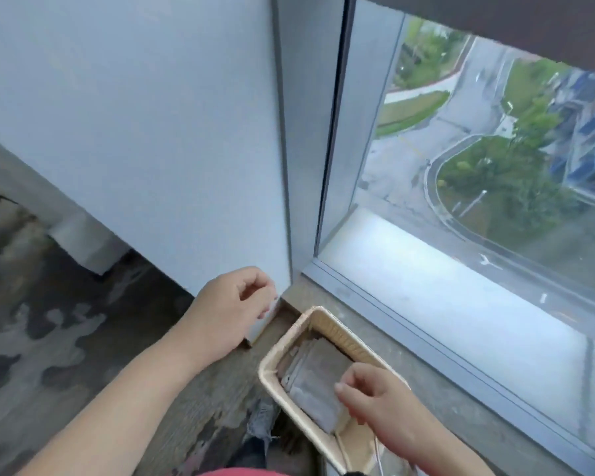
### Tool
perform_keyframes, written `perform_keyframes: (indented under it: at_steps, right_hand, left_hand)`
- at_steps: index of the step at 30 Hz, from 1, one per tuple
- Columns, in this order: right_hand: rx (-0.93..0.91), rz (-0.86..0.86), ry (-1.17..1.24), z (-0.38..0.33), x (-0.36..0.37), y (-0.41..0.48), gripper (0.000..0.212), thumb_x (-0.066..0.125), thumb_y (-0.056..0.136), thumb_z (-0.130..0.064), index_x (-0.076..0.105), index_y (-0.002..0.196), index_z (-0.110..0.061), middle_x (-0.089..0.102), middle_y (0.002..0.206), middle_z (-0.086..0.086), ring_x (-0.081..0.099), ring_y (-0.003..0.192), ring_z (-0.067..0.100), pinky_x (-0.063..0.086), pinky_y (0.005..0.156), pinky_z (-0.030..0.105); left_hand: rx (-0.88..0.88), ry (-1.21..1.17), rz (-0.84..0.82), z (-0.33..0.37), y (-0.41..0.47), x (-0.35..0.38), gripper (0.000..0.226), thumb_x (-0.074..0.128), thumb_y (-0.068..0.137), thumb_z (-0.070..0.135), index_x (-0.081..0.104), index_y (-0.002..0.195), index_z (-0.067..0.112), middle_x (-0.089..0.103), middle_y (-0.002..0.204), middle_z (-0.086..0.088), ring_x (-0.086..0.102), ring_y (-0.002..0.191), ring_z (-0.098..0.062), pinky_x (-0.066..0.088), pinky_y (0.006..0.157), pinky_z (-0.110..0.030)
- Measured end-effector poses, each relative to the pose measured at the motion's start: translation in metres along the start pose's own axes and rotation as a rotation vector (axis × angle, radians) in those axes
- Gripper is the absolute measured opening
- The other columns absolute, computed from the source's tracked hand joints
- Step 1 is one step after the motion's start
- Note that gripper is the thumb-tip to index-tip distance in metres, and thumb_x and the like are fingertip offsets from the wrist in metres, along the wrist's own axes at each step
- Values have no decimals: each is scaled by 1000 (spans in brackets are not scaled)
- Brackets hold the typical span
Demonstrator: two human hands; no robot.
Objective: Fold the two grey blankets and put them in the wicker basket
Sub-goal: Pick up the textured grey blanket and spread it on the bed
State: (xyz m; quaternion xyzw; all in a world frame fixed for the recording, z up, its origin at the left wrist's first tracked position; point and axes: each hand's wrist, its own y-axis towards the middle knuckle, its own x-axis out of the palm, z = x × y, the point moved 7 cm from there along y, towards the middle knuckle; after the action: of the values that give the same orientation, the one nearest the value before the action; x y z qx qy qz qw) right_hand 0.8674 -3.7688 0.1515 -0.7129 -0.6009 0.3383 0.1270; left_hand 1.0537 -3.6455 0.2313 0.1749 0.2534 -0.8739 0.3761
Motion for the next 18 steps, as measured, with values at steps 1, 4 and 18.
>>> perform_keyframes:
  at_steps: [1,4,18]
  right_hand:
    - [-25,-12,-24,-4,-4,2,26,60,87,-34,51,66,-23,53,59,-7,48,57,5,42,60,21]
    - [-120,-94,-116,-26,0,15,26,59,86,-39,52,65,-26,51,59,-10,46,58,2,40,62,20]
    - [-421,-411,-412,-191,267,10,49,62,85,-39,35,48,-21,36,42,-10,34,48,1,31,50,14]
  left_hand:
    - [-24,-25,57,0,-14,-10,22,57,89,20,62,68,24,63,63,8,60,63,-4,47,69,-22]
    - [-74,-72,255,-8,-54,-36,22,56,90,20,63,69,22,65,66,4,61,63,-5,45,64,-11]
    - [-401,-347,955,-192,-292,-237,26,56,88,12,64,65,20,64,62,-1,61,61,-9,44,65,-24]
